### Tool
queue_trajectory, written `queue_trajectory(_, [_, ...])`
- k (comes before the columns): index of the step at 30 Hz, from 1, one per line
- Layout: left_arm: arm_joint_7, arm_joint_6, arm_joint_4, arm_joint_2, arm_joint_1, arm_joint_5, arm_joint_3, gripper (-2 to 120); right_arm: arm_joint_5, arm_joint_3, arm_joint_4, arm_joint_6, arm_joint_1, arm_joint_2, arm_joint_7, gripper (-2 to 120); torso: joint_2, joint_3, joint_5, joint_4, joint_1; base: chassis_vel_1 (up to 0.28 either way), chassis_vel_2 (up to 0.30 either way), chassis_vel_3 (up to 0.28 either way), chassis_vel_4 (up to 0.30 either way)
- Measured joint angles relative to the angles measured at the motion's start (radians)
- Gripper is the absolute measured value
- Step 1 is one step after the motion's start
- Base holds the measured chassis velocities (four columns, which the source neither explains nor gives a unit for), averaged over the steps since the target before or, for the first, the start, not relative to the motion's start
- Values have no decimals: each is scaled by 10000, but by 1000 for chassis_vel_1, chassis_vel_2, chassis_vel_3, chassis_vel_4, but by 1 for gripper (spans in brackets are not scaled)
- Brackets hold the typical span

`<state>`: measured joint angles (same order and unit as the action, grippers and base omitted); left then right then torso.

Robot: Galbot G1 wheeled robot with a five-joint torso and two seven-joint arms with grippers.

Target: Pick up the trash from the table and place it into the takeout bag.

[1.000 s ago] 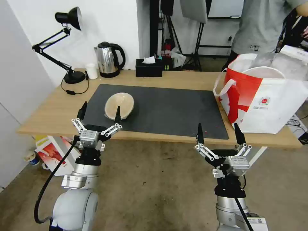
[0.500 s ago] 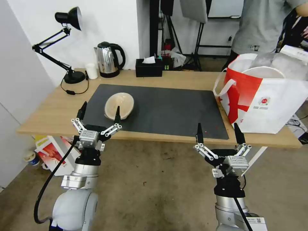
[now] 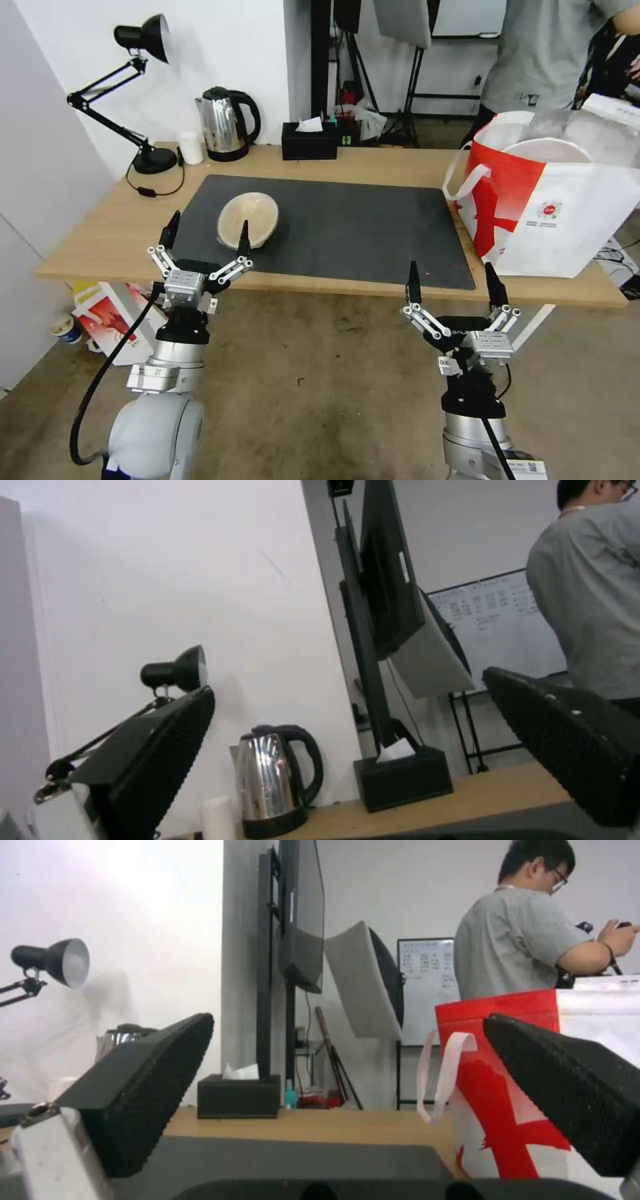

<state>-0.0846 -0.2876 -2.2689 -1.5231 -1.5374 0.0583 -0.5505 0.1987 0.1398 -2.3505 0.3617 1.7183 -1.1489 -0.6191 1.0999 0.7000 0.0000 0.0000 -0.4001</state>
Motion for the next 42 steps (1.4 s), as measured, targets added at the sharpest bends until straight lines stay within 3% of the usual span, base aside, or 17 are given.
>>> queue_trajectory(18, [-1,41,-166,323,-90,-257,-238,100,0,8,0,-1,-3,3,0,100,0,0,-2,0,0,0,0,0,0])
queue_trajectory(32, [-5,786,-600,2463,-479,-1041,-1097,100,-1,9,-4,-7,-4,4,6,100,2,0,-2,0,2,0,0,0,0])
queue_trajectory(34, [-14,836,-483,3305,-487,-1131,-1479,100,-3,8,-4,-8,-4,3,6,100,2,0,0,-1,2,0,0,0,0])
queue_trajectory(35, [-14,836,-483,3305,-487,-1131,-1479,100,-3,8,-4,-8,-4,3,6,100,2,0,0,-1,2,0,0,0,0])
queue_trajectory(37, [-53,827,-294,4080,-508,-1241,-1911,100,-4,8,-4,-8,-4,3,6,100,2,0,-2,-1,2,0,0,0,0])
queue_trajectory(38, [-53,827,-294,4080,-508,-1241,-1911,100,-4,8,-4,-8,-4,3,6,100,2,0,-2,-1,2,0,0,0,0])
queue_trajectory(39, [-91,757,-122,4659,-568,-1367,-2231,100,-6,8,-4,-8,-4,3,7,100,2,0,-3,-1,2,0,0,0,0])
queue_trajectory(42, [-205,564,150,5309,-698,-1452,-2541,100,-9,8,-5,-8,-4,3,6,100,2,0,-1,0,1,0,0,0,0])
